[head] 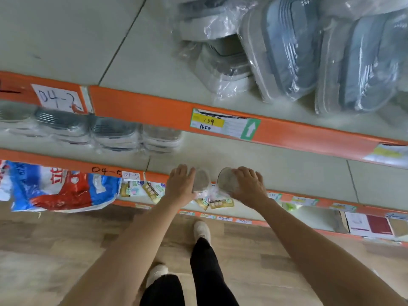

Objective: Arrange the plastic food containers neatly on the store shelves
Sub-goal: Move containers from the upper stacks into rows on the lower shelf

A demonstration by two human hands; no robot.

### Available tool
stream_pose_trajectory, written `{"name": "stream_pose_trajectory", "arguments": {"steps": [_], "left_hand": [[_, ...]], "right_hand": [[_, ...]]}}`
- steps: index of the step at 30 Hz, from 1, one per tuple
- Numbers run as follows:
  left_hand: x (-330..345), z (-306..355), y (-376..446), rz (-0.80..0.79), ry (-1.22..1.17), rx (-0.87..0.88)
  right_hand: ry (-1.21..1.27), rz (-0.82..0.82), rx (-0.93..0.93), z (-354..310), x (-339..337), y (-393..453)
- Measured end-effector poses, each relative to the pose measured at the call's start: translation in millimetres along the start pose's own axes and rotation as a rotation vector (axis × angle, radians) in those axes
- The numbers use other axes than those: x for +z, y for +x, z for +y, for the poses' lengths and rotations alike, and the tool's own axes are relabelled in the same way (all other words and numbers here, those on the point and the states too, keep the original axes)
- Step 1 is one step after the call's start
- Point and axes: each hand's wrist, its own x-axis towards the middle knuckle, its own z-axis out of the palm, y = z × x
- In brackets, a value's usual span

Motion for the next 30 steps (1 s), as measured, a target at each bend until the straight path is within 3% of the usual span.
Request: {"name": "stream_pose_trajectory", "arguments": {"steps": [6, 10, 14, 21, 26, 30], "left_hand": [[5.9, 17.2, 21.1, 0.095, 0.154, -0.022], [22.7, 20.6, 8.8, 0.235, 0.133, -0.020], [40.3, 22.8, -16.5, 0.121, 0.112, -0.008], [36.2, 24.1, 30.6, 0.059, 0.091, 0.035], [34.4, 18.5, 85.8, 0.121, 0.114, 0.052], [33.0, 16.5, 126.9, 0.188, 0.198, -0.030]], "right_hand": [[0.074, -0.007, -0.029, 25.4, 19.8, 18.3], [-0.008, 0.203, 0.036, 10.3, 37.0, 13.3], [-0.029, 0.173, 0.057, -4.0, 56.6, -3.9], [-0.039, 0.100, 0.020, 18.6, 59.7, 17.6], [-0.061, 0.137, 0.042, 36.4, 55.6, 59.3], [-0.061, 0.167, 0.024, 43.3, 47.8, 97.8]]}}
